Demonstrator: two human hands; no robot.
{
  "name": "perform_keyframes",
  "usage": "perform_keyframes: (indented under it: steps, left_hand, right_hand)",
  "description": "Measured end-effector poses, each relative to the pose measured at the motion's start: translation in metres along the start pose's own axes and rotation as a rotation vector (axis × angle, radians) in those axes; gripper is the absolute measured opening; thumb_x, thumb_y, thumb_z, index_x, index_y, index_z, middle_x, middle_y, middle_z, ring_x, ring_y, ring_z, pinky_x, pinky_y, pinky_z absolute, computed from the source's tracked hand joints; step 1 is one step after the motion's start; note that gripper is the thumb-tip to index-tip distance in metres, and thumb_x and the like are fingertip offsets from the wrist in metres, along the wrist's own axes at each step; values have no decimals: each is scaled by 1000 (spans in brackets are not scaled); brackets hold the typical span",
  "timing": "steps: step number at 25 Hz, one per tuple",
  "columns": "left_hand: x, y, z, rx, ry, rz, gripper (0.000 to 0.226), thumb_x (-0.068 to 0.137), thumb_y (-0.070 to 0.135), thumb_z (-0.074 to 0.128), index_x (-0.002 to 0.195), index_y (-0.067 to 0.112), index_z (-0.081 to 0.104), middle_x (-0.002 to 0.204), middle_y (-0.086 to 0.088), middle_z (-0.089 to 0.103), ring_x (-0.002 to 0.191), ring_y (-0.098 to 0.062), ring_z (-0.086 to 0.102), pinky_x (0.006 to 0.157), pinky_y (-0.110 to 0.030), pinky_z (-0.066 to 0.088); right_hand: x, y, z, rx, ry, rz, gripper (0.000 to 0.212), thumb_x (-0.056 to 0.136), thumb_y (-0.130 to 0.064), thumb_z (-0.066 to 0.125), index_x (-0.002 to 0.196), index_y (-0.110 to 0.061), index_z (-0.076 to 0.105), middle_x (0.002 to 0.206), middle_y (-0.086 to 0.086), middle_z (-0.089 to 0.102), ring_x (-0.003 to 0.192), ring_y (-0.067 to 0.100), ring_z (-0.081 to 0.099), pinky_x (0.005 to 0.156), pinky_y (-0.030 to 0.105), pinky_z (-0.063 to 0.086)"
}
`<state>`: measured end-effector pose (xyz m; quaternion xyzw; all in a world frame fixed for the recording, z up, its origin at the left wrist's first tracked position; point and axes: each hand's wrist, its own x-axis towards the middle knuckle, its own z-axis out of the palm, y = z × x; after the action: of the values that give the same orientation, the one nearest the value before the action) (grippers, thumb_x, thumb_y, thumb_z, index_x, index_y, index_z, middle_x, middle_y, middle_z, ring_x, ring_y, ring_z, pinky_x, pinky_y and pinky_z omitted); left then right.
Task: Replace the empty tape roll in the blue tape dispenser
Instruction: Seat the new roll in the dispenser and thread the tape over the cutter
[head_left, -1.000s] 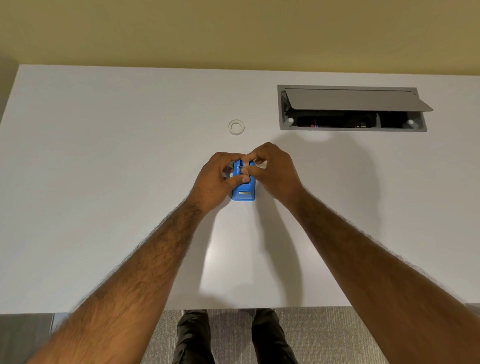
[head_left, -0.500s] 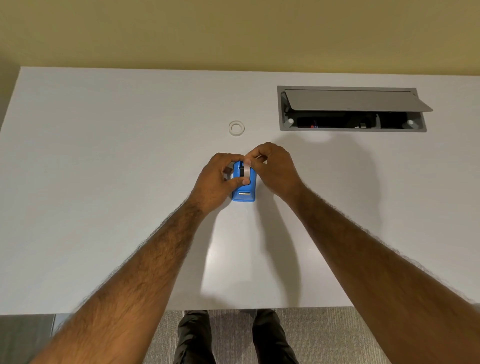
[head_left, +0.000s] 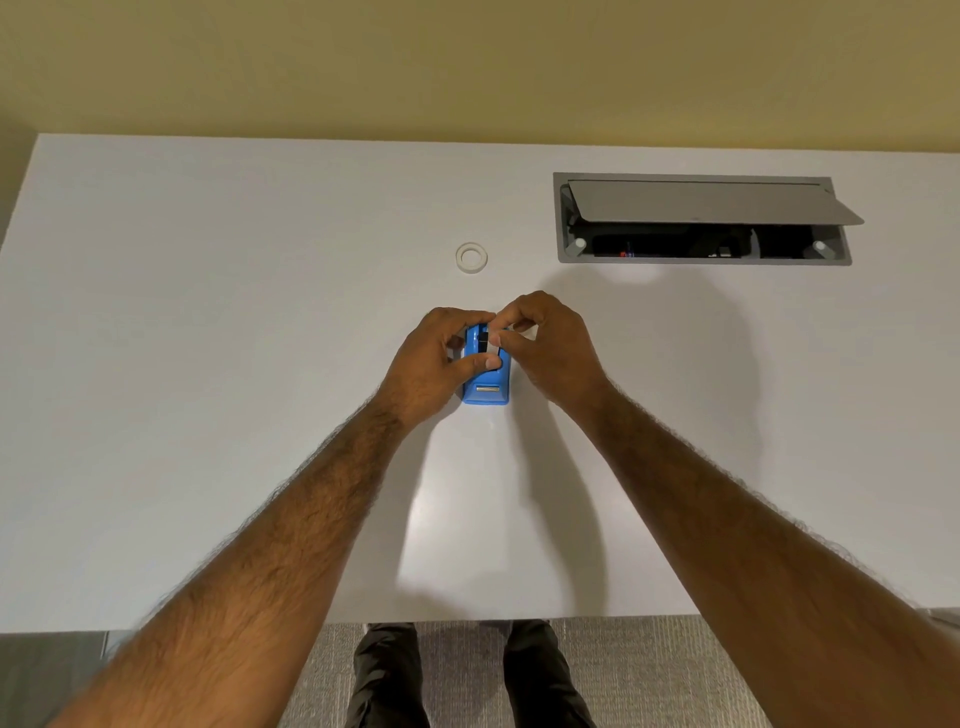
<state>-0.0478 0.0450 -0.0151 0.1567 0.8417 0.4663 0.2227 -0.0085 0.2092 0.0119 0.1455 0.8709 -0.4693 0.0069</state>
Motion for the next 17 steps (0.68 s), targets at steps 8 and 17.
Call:
perform_keyframes:
  steps: [8,17]
  left_hand:
    - [1,-3,2,-15,12,-28,49,81,25,82,124,29,59,122,11,57,106,-12,59,83,-11,42]
    - [0,-2,1,-31,24,-23,46,83,30,80,125,29,61,120,13,58,102,-7,58,83,-11,42]
  right_hand:
    - [13,-10,6,-147,-27,9,14,89,-16,57,82,-11,68,86,5,70,73,9,56,64,9,38]
    - [11,-6,6,-121,-2,33,14,88,-21,60,83,-12,70,88,4,70,79,13,62,67,11,41]
